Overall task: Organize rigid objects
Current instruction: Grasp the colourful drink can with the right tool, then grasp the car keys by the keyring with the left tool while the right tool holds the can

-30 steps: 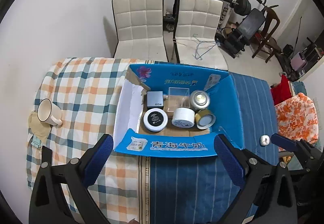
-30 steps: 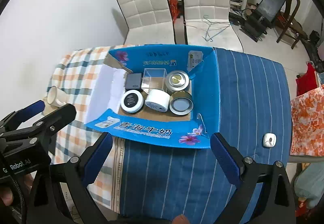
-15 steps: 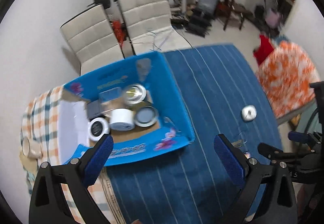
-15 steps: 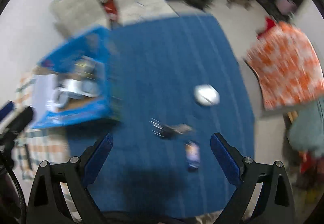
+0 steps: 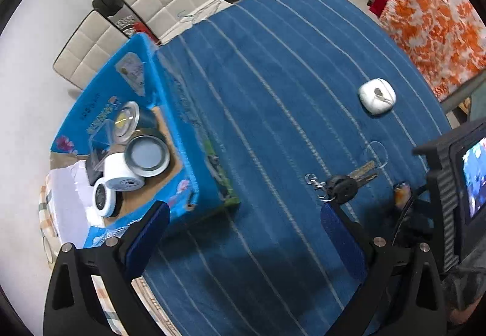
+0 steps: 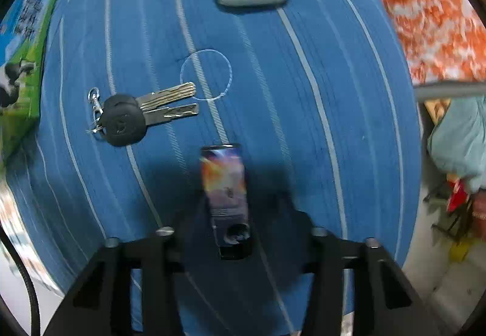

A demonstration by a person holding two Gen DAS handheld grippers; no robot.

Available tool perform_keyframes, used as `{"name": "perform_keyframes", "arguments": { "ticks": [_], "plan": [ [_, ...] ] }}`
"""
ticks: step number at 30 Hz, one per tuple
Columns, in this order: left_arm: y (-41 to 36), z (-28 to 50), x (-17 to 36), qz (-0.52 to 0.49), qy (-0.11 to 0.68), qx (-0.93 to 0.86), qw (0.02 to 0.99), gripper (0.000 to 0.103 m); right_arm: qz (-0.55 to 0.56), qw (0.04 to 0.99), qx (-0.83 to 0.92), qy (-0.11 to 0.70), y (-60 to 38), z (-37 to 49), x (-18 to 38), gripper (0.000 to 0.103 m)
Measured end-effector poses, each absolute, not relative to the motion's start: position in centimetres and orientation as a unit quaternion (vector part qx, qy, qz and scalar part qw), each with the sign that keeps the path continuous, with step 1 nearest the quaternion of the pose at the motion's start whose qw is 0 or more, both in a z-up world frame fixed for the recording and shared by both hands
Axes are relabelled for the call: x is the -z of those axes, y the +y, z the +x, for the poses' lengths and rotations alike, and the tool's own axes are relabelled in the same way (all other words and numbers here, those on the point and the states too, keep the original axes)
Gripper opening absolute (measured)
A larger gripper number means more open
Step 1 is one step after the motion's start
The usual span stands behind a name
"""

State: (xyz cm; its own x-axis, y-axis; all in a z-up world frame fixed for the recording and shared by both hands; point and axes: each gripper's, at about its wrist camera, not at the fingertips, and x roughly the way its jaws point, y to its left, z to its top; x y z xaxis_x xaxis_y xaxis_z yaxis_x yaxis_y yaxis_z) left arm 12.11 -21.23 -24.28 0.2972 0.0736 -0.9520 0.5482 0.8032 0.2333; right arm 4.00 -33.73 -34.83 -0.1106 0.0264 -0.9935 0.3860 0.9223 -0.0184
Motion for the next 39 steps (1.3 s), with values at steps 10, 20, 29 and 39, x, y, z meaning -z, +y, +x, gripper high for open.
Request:
{"name": "perform_keyframes", "arguments": {
  "ticks": [10, 20, 29, 39],
  "plan": [
    [-27.7, 11.9, 28.6, 0.286, 0.602, 0.268, 0.695, 0.102, 0.184, 0.652, 0.15, 0.72, -39.5, 1.0, 33.3, 0.027],
    [-30.8, 11.8, 35.5, 0.32, 0.652, 0.296, 0.62, 0.075, 0.206, 0.647, 0.158, 0.717, -41.4, 0.7, 33.5, 0.027],
    [-32.1, 10.1, 34.1, 0.315, 0.634, 0.301, 0.639, 0.014, 0.208, 0.65, 0.151, 0.715, -42.8, 0.9, 34.3, 0.027],
    [-29.5, 9.9, 31.0, 0.242, 0.637, 0.291, 0.672, 0.007, 0.209, 0.671, 0.14, 0.698, -42.5, 1.6, 31.8, 0.027]
  ]
}}
